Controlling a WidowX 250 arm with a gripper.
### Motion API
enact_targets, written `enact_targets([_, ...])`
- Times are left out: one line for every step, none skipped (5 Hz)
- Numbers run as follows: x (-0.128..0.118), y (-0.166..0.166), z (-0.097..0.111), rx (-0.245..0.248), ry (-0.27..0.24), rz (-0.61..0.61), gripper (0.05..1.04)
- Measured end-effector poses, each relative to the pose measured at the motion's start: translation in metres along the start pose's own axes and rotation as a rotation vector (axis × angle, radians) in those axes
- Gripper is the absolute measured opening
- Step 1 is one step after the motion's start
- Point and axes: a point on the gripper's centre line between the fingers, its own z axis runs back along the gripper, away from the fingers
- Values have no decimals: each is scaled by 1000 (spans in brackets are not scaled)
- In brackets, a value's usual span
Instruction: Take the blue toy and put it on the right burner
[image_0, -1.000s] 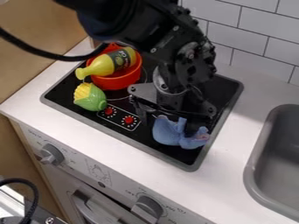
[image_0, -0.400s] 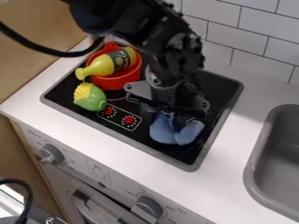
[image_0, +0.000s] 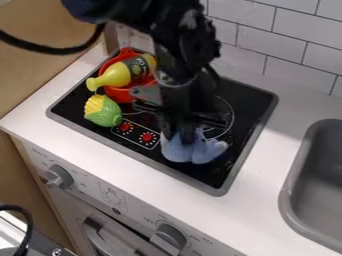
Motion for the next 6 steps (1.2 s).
enact_targets([7,3,9,-15,27,-2,89])
enact_targets([18,5,22,-30,48,4,86])
enact_targets([31,9,31,-57,36,-2,86])
enact_targets([54,11,33,-74,-9,12,86])
enact_targets([80,7,22,-76,-65,37,86])
enact_targets([98,8,13,-70,-101,35,86])
